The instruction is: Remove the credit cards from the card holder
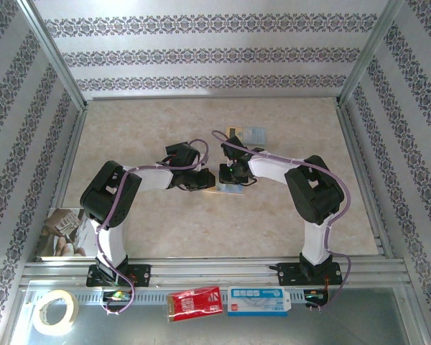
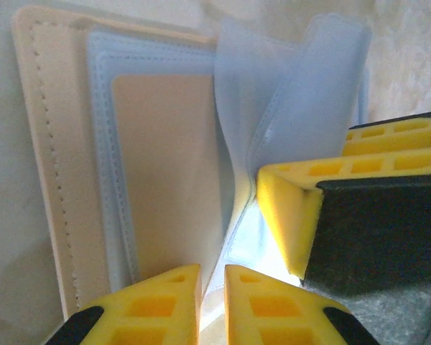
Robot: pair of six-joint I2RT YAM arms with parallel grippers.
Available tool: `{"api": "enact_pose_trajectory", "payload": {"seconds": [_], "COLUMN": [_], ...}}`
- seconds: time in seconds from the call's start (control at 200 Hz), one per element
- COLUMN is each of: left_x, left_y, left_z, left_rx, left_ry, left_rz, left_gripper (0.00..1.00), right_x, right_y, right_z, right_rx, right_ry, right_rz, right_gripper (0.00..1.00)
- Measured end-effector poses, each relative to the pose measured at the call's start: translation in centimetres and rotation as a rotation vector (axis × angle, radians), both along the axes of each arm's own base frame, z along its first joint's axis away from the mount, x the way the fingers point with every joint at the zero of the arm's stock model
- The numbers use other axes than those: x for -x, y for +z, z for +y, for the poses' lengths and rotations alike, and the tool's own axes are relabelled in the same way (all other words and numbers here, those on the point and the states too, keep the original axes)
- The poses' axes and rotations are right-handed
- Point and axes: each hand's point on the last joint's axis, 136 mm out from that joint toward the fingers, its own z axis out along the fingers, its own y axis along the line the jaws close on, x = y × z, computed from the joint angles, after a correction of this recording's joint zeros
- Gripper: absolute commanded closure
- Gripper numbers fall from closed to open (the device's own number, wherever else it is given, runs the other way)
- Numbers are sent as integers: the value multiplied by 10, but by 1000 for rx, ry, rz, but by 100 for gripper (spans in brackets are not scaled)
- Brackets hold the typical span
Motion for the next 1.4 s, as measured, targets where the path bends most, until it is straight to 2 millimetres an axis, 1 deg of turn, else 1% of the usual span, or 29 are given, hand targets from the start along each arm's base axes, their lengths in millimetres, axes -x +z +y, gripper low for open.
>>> {"api": "enact_pose_trajectory", "payload": {"seconds": [0.09, 0.17, 0.235, 0.31, 0.445, 0.55, 0.585, 0.62, 0.669, 0.809, 0.939, 1.109, 1.294, 1.399], "left_x": [-3, -4, -4, -4, -3, 0, 0, 0, 0, 4, 6, 11, 20, 22], "left_y": [3, 5, 5, 6, 7, 11, 13, 16, 19, 27, 34, 39, 34, 33], "left_z": [-1, -2, -3, -3, -5, -10, -12, -14, -18, -30, -39, -50, -65, -68], "left_rx": [2, 3, 3, 5, 21, 49, 62, 75, 96, 143, 180, 201, 200, 193], "left_ry": [-5, -11, -14, -16, -27, -44, -52, -58, -60, -85, -107, -128, -159, -168], "left_rz": [-13, -23, -27, -27, -21, -17, -19, -22, -21, -31, -45, -55, -40, -38], "left_gripper": [94, 99, 100, 100, 100, 93, 90, 83, 73, 60, 56, 54, 54, 47], "right_x": [4, 9, 14, 17, 16, 12, 11, 10, 9, 9, 9, 8, 6, 5], "right_y": [1, 3, 7, 18, 46, 63, 67, 70, 72, 72, 71, 73, 81, 85], "right_z": [0, -2, -4, -8, -17, -27, -31, -35, -39, -48, -50, -52, -70, -79], "right_rx": [-10, -17, -28, -46, -102, -132, -138, -142, -147, -151, -152, -159, -165, -172], "right_ry": [4, 2, -7, -20, -60, -96, -111, -124, -140, -170, -183, -191, -257, -288], "right_rz": [7, 14, 15, -2, -73, -126, -139, -150, -163, -175, -170, -182, -213, -230], "right_gripper": [76, 69, 65, 60, 57, 56, 57, 56, 57, 57, 56, 57, 57, 57]}}
